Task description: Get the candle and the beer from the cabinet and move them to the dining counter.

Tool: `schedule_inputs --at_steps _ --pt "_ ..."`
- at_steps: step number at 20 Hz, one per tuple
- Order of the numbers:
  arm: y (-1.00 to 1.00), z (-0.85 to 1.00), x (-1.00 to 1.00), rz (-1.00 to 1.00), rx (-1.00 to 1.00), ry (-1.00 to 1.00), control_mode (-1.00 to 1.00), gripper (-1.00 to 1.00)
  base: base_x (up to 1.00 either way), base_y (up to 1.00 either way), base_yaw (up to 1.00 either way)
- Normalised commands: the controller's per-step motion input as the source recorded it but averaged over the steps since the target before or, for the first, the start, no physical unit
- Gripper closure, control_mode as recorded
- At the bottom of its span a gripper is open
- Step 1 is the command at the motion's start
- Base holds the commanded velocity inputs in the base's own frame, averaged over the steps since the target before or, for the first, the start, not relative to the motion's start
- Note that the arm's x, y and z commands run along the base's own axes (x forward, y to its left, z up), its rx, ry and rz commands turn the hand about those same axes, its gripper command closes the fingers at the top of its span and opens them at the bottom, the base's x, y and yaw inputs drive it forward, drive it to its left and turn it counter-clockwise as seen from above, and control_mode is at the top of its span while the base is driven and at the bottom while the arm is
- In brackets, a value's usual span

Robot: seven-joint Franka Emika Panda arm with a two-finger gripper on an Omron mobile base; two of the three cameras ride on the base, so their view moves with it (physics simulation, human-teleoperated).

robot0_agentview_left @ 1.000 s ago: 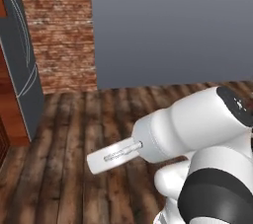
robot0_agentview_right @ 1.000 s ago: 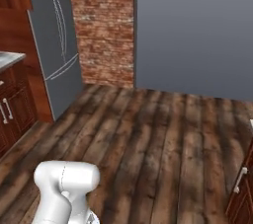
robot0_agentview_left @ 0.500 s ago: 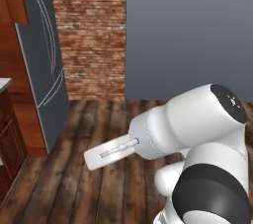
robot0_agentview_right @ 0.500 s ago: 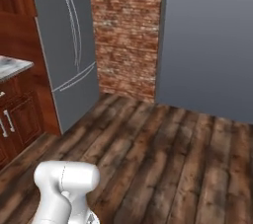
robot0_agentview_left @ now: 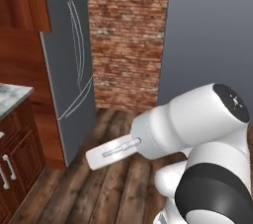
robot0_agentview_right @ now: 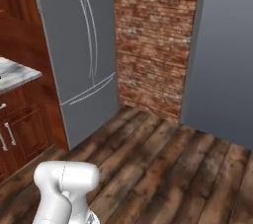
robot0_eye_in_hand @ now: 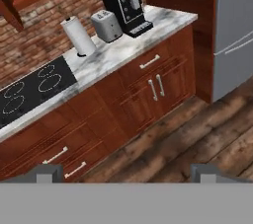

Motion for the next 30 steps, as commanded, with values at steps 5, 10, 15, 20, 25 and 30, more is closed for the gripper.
schedule_inputs --at_steps 5,10,15,20,25,30 --pt "0.00 0.00 0.00 0.00 0.00 0.00 1.00 -1.00 0.95 0.30 0.33" --pt "0.00 0.00 0.00 0.00 0.00 0.00 1.00 -1.00 0.88 0.32 0.34" --pt "0.00 0.00 0.00 0.00 0.00 0.00 1.00 -1.00 0.80 0.26 0.37" --pt "0.00 0.00 0.00 0.00 0.00 0.00 1.00 -1.00 0.57 0.09 0.42" --pt "0.00 0.00 0.00 0.00 0.00 0.00 1.00 -1.00 0.47 0.09 0.44" --pt "0.00 0.00 0.00 0.00 0.00 0.00 1.00 -1.00 0.59 0.00 0.42"
